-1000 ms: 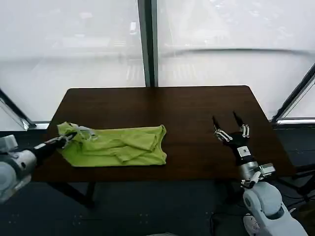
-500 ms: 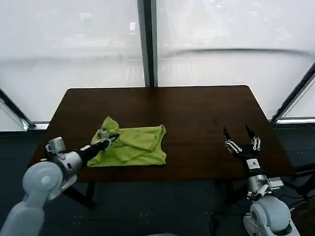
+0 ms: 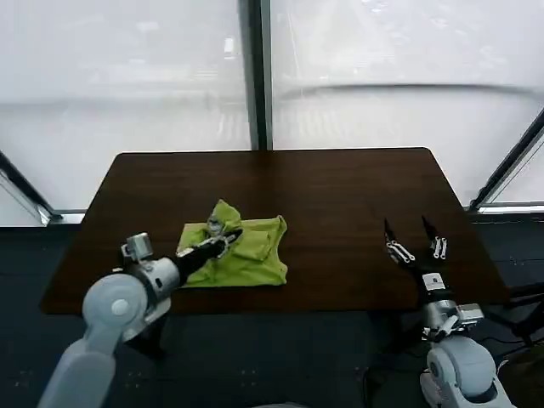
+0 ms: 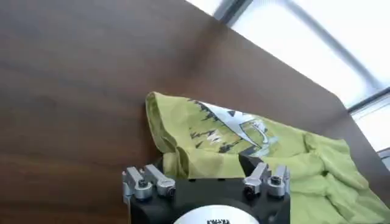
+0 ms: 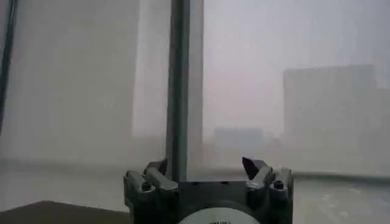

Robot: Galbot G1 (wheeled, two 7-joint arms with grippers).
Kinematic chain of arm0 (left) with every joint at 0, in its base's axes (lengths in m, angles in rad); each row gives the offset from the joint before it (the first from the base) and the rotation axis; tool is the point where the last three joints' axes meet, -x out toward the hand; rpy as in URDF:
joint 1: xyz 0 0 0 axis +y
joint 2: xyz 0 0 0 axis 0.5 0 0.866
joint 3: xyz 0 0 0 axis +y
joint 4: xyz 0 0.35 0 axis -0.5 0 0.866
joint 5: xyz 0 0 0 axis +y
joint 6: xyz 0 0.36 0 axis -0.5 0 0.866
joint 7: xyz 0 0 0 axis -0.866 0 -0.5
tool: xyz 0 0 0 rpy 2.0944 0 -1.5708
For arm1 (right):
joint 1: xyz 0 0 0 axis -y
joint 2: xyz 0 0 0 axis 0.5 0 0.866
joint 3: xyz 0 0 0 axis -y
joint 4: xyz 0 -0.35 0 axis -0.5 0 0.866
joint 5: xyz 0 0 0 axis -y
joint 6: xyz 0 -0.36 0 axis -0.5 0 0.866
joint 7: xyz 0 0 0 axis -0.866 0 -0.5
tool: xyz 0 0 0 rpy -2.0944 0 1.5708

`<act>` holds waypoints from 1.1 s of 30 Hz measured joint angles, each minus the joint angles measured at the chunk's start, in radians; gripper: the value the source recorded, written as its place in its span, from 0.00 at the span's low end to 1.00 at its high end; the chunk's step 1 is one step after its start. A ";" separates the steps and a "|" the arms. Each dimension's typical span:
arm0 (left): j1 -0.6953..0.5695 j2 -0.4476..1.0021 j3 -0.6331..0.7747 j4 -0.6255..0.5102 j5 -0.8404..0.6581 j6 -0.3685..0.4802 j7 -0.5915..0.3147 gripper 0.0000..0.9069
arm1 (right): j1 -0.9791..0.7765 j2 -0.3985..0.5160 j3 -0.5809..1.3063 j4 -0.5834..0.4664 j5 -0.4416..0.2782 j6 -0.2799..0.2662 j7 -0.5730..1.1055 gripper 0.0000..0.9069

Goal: Fold and organize the clothes.

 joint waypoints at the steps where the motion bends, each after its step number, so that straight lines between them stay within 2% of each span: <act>1: 0.002 -0.005 0.000 -0.006 0.001 0.000 -0.002 0.97 | -0.009 0.000 0.006 0.000 0.000 0.001 0.000 0.97; 28: -0.064 -0.087 0.076 -0.034 0.034 0.000 -0.030 0.97 | -0.003 0.025 -0.007 0.006 -0.019 -0.009 0.008 0.97; 33: -0.070 -0.103 0.072 -0.047 0.046 0.005 -0.062 0.97 | 0.002 0.029 -0.012 0.007 -0.019 -0.009 0.008 0.97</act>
